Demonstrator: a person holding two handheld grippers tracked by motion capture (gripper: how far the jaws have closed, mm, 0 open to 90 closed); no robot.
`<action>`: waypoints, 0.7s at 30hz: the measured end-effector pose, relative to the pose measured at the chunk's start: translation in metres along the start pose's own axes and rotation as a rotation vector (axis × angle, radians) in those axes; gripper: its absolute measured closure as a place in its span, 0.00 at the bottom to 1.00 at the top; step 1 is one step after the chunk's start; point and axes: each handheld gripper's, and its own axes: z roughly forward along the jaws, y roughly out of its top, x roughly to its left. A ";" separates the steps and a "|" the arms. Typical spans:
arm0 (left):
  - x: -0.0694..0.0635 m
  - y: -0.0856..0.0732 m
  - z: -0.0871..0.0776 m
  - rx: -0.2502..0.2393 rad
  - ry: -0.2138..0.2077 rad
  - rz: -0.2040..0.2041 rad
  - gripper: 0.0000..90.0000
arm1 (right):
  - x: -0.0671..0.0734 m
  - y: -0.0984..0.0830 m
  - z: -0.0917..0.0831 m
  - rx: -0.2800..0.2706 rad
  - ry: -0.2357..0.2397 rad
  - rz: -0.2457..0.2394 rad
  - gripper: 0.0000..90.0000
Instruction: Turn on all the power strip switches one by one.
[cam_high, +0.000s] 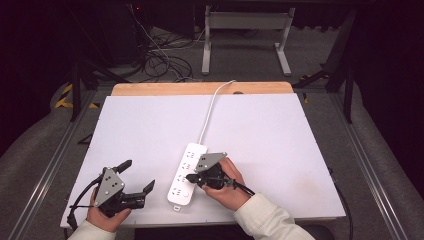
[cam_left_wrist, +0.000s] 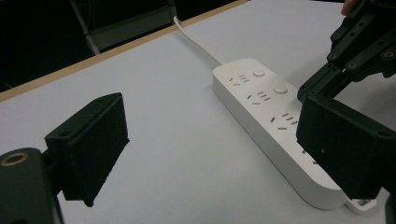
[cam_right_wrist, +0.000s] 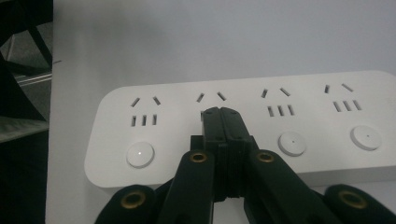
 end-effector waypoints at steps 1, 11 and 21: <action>0.000 0.000 0.000 -0.001 0.001 -0.001 0.10 | 0.000 0.000 0.000 0.001 0.001 0.004 1.00; 0.000 0.000 0.000 0.001 -0.001 -0.004 0.10 | 0.001 0.000 0.001 0.009 -0.006 -0.002 1.00; -0.001 0.000 0.000 0.002 0.001 -0.008 0.10 | 0.002 -0.001 0.002 0.023 -0.010 -0.009 1.00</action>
